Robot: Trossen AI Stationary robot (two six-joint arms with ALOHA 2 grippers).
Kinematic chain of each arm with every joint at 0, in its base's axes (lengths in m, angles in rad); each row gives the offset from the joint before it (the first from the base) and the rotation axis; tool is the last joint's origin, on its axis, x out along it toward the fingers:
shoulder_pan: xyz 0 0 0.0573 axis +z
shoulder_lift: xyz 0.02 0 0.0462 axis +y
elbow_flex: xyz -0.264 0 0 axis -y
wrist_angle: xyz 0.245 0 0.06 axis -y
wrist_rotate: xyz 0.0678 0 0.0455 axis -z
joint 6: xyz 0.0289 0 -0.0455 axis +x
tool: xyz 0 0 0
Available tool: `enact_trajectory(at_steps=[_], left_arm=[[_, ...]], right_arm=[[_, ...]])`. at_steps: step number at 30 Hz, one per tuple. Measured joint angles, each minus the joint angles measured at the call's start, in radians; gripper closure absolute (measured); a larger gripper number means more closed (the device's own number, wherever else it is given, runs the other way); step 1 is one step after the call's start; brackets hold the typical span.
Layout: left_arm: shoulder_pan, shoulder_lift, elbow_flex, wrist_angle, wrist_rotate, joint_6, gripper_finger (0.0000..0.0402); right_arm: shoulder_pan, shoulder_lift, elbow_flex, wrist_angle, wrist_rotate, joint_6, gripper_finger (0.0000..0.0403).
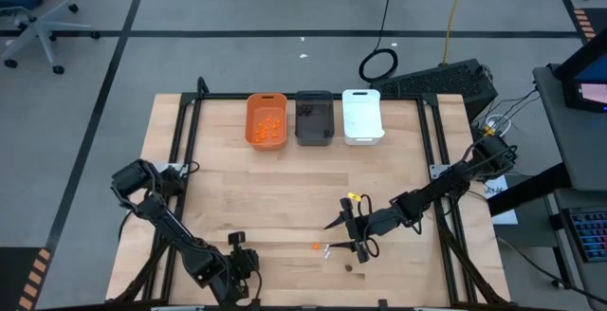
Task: Sort Halloween decoration
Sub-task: Put the white bone toy into the white bin
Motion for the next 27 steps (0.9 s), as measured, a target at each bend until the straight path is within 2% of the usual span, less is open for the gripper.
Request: enact_trajectory(at_steps=[9, 15, 20, 23, 27], left_arm=[[0.002, -0.032, -0.001, -0.036, -0.013, 0.011, 0.0349], [0.002, -0.055, -0.001, -0.099, -0.019, -0.009, 0.0393], [0.002, -0.062, 0.0, -0.105, -0.027, -0.013, 0.0398], [0.002, -0.062, 0.0, -0.108, -0.03, -0.101, 0.0401], [0.002, -0.062, 0.0, -0.11, -0.031, -0.307, 0.0394]], right_arm=[[0.0, 0.0, 0.0, 0.0, 0.0, 0.0, 0.0184], [0.0, 0.0, 0.0, 0.0, 0.0, -0.002, 0.0184], [0.0, 0.0, 0.0, 0.0, 0.0, -0.002, 0.0184], [0.0, 0.0, 0.0, 0.0, 0.0, -0.002, 0.0184], [0.0, 0.0, 0.0, 0.0, 0.0, -0.002, 0.0184]])
